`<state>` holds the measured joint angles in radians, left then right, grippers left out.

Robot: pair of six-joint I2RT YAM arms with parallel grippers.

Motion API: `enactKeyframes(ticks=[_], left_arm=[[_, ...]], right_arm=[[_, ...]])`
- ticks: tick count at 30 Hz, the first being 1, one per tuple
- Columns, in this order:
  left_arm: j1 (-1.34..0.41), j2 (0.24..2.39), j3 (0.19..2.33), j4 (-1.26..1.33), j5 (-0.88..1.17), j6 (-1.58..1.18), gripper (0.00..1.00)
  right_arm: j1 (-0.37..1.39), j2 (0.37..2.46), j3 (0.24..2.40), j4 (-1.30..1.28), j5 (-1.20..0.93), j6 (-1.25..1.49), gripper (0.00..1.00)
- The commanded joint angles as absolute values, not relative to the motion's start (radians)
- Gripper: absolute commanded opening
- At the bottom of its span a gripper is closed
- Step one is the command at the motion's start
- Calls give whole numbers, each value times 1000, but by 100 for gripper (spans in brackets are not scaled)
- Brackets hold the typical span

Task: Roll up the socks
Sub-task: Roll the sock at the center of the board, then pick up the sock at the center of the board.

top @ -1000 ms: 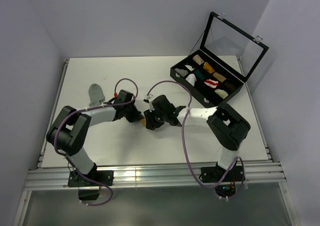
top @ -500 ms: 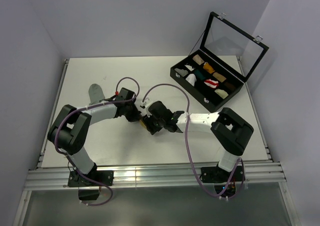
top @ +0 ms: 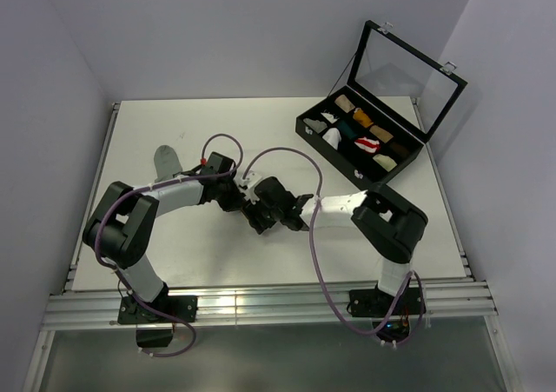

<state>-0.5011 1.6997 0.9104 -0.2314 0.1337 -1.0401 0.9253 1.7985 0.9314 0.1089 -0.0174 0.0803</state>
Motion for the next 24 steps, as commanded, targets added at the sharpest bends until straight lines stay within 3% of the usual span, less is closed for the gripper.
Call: enactKeyframes(ticks=[1, 14, 18, 19, 22, 24], left_arm=[[-509, 1717, 925, -262, 129, -1022, 0], [-511, 1726, 933, -256, 140, -1029, 1], [-511, 1726, 931, -244, 146, -1034, 0], [-511, 1723, 930, -242, 149, -1035, 1], [-511, 1707, 930, -230, 153, -1045, 3], [-511, 1686, 930, -233, 146, -1045, 7]], right_arm=[[931, 1833, 960, 178, -23, 74, 65], [957, 1913, 999, 130, 35, 45, 54], [962, 1928, 989, 95, 44, 61, 38], [963, 1945, 994, 81, 46, 64, 25], [962, 1939, 962, 60, 54, 86, 0], [962, 1918, 930, 69, 46, 110, 0]])
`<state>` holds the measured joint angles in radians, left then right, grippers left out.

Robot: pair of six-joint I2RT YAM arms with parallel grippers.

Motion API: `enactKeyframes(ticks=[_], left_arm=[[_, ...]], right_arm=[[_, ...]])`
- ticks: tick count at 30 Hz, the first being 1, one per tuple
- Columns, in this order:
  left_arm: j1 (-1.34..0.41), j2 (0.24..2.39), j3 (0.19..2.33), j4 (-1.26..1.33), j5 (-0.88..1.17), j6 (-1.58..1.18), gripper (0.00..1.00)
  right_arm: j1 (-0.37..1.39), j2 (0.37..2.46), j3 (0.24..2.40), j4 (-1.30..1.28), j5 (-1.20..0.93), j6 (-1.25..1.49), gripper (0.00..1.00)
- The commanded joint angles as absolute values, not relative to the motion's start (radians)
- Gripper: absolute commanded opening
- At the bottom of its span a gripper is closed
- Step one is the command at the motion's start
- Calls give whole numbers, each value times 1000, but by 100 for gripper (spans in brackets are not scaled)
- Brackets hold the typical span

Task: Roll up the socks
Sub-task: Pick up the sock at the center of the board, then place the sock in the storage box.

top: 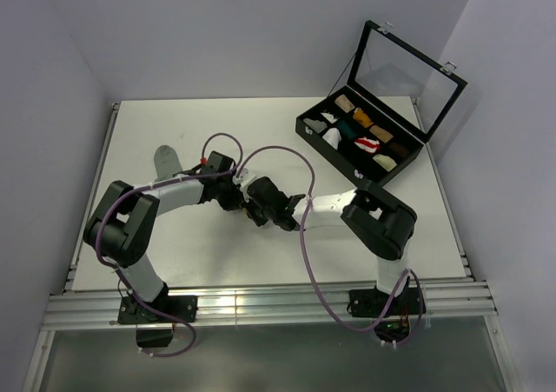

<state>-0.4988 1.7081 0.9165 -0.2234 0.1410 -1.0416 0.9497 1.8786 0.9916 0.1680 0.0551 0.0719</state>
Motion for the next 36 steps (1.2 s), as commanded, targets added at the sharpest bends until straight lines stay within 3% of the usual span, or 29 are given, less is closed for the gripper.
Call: enactKeyframes(ticks=[1, 10, 19, 28, 32, 36], left_arm=[[-509, 1678, 934, -238, 138, -1045, 11], [-414, 1513, 1005, -327, 32, -999, 62], [-295, 1231, 1078, -420, -126, -818, 89], [-230, 911, 1085, -501, -374, -589, 99], [-235, 821, 1051, -517, -468, -555, 99], [-255, 724, 945, -466, -531, -549, 100]], right_arm=[[957, 1892, 902, 69, 43, 127, 0], [920, 1651, 822, 8, 63, 181, 0], [734, 1372, 883, -184, 54, 241, 0], [373, 1273, 1032, -403, 77, 302, 0], [186, 1322, 1106, -446, 40, 314, 0], [112, 1432, 1199, -486, 5, 275, 0]])
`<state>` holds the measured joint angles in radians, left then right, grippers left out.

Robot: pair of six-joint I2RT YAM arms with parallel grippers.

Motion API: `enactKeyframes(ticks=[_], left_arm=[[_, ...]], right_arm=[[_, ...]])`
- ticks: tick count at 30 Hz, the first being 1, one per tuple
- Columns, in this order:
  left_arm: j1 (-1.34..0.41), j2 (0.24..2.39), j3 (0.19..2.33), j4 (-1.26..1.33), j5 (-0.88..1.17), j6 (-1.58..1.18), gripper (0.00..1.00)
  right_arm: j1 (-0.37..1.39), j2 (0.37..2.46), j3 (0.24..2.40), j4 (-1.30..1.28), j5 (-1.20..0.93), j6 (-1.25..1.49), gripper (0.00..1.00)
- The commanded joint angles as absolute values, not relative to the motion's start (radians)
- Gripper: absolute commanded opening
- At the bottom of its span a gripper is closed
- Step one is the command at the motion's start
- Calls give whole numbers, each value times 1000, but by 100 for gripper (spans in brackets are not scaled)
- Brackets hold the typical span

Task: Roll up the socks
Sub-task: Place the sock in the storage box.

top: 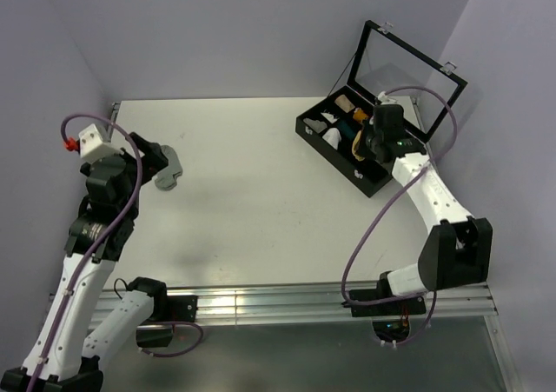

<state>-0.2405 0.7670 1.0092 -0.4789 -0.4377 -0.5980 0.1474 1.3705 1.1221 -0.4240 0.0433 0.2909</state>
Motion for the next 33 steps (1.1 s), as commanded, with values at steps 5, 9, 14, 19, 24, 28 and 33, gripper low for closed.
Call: enactKeyframes(ticks=[5, 9, 14, 19, 24, 28, 33], left_arm=[[-264, 664, 815, -385, -575, -591, 100], [-264, 673, 787, -365, -595, -592, 99], [-265, 673, 769, -351, -595, -561, 97], [-265, 670, 750, -337, -607, -548, 98], [-267, 673, 746, -333, -604, -545, 98], [-265, 678, 742, -330, -588, -546, 98], [-265, 681, 739, -330, -587, -545, 98]], right_arm=[[63, 1551, 1273, -503, -100, 178, 0], [60, 1647, 1339, -515, -115, 117, 0], [49, 1741, 1408, -563, -115, 115, 0], [32, 1824, 1428, -578, -104, 133, 0], [8, 1882, 1437, -568, -103, 152, 0], [8, 1919, 1451, -535, -127, 158, 0], [8, 1951, 1459, -485, -120, 182, 0]])
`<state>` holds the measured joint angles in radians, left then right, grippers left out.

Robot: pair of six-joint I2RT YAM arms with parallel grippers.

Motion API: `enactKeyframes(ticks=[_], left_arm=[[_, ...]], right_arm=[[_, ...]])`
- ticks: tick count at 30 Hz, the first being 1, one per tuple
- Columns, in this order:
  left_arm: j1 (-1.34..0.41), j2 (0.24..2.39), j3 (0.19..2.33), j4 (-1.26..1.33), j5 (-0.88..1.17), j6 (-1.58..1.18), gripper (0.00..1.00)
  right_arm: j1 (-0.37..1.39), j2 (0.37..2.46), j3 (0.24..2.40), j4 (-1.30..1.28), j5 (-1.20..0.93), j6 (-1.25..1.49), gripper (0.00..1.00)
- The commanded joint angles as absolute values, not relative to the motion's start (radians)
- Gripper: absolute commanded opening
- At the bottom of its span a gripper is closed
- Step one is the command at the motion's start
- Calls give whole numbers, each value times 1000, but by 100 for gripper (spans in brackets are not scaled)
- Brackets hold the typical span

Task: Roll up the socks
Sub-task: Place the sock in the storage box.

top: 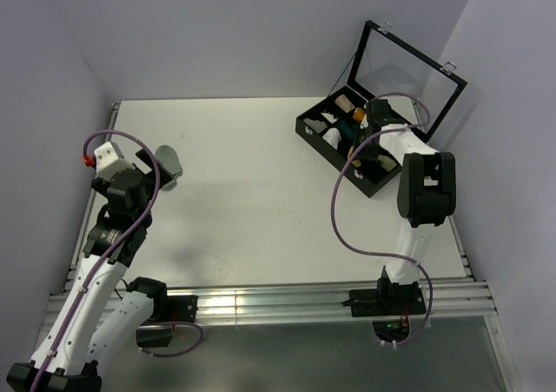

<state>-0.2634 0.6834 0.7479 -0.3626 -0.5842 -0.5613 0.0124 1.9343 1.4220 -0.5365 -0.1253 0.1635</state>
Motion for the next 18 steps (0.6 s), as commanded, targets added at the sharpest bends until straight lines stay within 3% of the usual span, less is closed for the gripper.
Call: enactKeyframes(ticks=[1, 12, 18], left_arm=[[-265, 683, 739, -330, -589, -545, 98], [-265, 686, 736, -322, -581, -545, 98], [-265, 675, 735, -322, -581, -543, 98]], right_arm=[[8, 1956, 1457, -480, -112, 189, 0], [8, 2011, 1419, -451, -95, 230, 1], [8, 2031, 1407, -448, -80, 232, 20]])
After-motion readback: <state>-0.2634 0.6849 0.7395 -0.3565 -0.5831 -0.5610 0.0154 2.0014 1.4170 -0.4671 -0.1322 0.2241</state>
